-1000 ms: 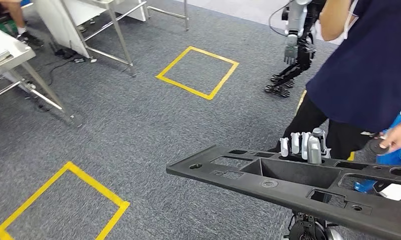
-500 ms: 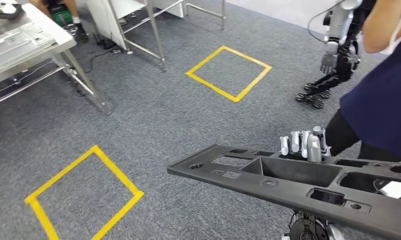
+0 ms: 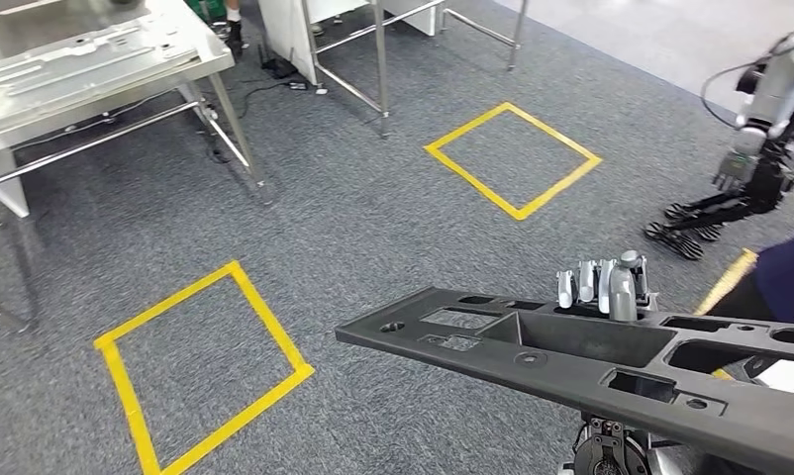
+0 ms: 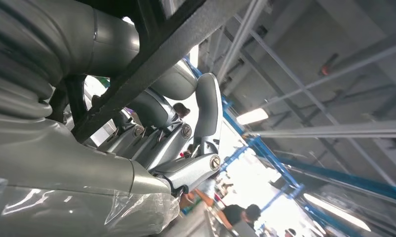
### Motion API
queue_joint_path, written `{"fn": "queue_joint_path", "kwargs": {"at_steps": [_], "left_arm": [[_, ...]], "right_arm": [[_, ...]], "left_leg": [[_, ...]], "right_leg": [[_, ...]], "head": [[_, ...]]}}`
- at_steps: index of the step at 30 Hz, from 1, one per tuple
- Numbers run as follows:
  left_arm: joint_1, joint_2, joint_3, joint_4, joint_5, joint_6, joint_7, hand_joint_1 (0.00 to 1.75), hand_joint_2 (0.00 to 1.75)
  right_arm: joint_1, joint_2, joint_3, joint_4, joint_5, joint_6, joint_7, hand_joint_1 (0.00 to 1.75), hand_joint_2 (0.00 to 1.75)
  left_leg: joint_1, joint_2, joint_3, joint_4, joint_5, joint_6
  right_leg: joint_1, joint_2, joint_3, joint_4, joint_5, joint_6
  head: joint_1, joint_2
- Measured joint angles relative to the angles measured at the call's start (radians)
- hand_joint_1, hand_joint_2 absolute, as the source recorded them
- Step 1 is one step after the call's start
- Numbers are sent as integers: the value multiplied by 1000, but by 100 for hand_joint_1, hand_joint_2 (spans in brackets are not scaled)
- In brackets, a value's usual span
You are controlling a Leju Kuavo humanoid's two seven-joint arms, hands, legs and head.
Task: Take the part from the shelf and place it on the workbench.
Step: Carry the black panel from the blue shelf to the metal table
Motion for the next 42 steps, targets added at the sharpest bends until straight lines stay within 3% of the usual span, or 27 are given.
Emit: {"fn": "queue_joint_path", "kwargs": {"at_steps": [1,2,4,6,8,10,12,14,15,16,17,18,20,22,23,24,26,28,30,31,33,35,37,38,39,40,42], "left_arm": [[1,-1,0,0,0,-1,0,0,175],[2,-2,0,0,0,-2,0,0,175],[2,-2,0,0,0,-4,0,0,175],[2,-2,0,0,0,-5,0,0,175],[6,-1,-1,0,0,-6,0,0,175],[12,-1,-1,0,0,-6,0,0,175],[10,-1,-1,0,0,-6,0,0,175],[5,-1,-1,0,1,-7,-1,0,175],[3,-1,-1,0,1,-7,-1,0,175],[3,-1,-1,0,1,-7,-1,0,175],[2,-1,-1,0,1,-7,0,0,175],[4,-1,-1,0,0,-7,1,0,175],[6,0,-1,0,0,-7,2,0,175],[7,1,-1,0,0,-7,2,0,175],[8,1,-1,0,0,-7,0,0,175],[10,0,-1,0,0,-7,-2,0,175],[12,0,-1,0,0,-6,-12,0,175],[11,-1,-2,0,0,2,-34,0,175],[11,-5,-2,0,0,19,-63,0,175],[13,-7,-2,0,0,28,-75,0,175],[17,-11,-2,0,0,40,-89,0,175],[18,-14,-2,0,1,43,-98,0,175],[19,-15,-2,0,2,42,-104,0,175],[22,-16,-2,0,3,41,-106,0,175],[26,-15,-2,0,4,41,-107,0,175],[29,-15,-2,0,5,41,-108,0,175],[30,-16,-2,0,6,41,-111,0,175]], "right_arm": [[0,0,0,0,1,0,0,175,175],[0,0,0,0,2,-1,0,175,175],[1,0,0,0,2,-1,0,175,175],[1,0,0,0,3,-2,1,175,175],[1,-1,0,0,3,-3,1,175,175],[0,-1,0,0,4,-3,1,175,175],[1,-1,0,0,4,-3,1,175,175],[3,-1,0,0,4,-3,1,175,175],[3,-1,0,0,4,-3,1,175,175],[4,-1,0,0,4,-3,1,175,175],[4,-1,0,0,4,-3,1,175,175],[4,-1,0,0,4,-3,1,175,175],[3,-1,0,0,4,-4,0,175,175],[4,-1,0,0,5,-7,0,175,175],[3,-1,0,0,6,-8,-1,175,175],[3,-1,-1,-1,7,-10,-1,175,175],[4,-1,-2,-1,10,-11,-5,175,175],[9,-2,-4,-1,15,-15,-10,175,175],[18,-3,-5,-1,20,-20,-16,175,175],[23,-3,-5,-1,22,-21,-18,175,175],[27,-5,-5,-1,23,-23,-21,175,175],[29,-6,-5,-1,23,-26,-23,175,175],[30,-6,-5,-1,23,-27,-25,175,175],[30,-7,-5,-1,23,-28,-25,175,175],[29,-7,-5,-1,23,-28,-25,175,175],[29,-7,-5,-1,23,-28,-25,175,175],[29,-7,-5,-1,23,-28,-26,175,175]], "left_leg": [[2,-14,2,1,-2,-2],[5,-29,4,5,-5,-6],[10,-59,2,19,-16,-20],[10,-81,-7,30,-24,-31],[13,-94,-13,30,-25,-37],[12,-56,-25,58,-41,-45],[10,6,-78,165,-92,-56],[13,26,-153,303,-143,-61],[14,28,-174,338,-147,-60],[13,30,-175,333,-132,-58],[12,36,-156,288,-100,-53],[8,51,-121,214,-58,-44],[-9,101,-59,82,-7,-25],[-22,120,-44,38,-3,-16],[-23,107,-43,32,-1,-14],[-19,94,-38,25,2,-13],[-9,67,-23,8,9,-7],[-4,42,-14,2,12,-2],[-3,13,-12,2,10,0],[-2,-3,-10,3,9,-1],[3,-34,-5,8,3,-7],[5,-62,-6,21,-9,-20],[5,-81,-15,29,-16,-30],[7,-87,-18,30,-17,-32],[9,-86,-19,31,-18,-36],[9,-69,-24,44,-25,-40],[8,-14,-61,124,-67,-51]], "right_leg": [[-2,1,1,-15,23,3],[-6,7,22,-72,63,6],[-16,46,82,-210,128,12],[-19,70,109,-272,142,5],[-15,51,110,-273,139,-13],[-15,31,114,-275,138,-27],[-14,7,119,-276,134,-35],[-11,-20,122,-276,128,-40],[-9,-34,125,-275,125,-40],[-8,-47,129,-275,121,-40],[-6,-58,136,-276,117,-40],[-4,-70,143,-276,112,-39],[0,-90,156,-279,103,-35],[2,-111,163,-284,99,-29],[3,-122,167,-288,97,-24],[2,-120,172,-289,94,-20],[1,-70,162,-250,67,-13],[0,-13,102,-130,13,-10],[-1,-1,29,-16,-16,-7],[-2,-1,12,-5,-2,-6],[-7,12,35,-99,77,-1],[-15,52,84,-227,141,3],[-15,68,100,-270,151,-5],[-13,57,100,-271,152,-15],[-11,47,101,-271,152,-21],[-12,37,102,-272,152,-28],[-13,15,106,-274,150,-36]], "head": [[0,0],[0,0],[1,0],[1,0],[0,0],[-2,0],[-6,0],[-8,0],[-9,0],[-9,0],[-9,0],[-9,0],[-8,0],[-8,0],[-8,0],[-7,0],[-6,0],[-3,0],[-2,0],[-2,0],[-2,0],[-2,0],[-2,0],[-2,0],[-2,0],[-3,0],[-7,0]]}}
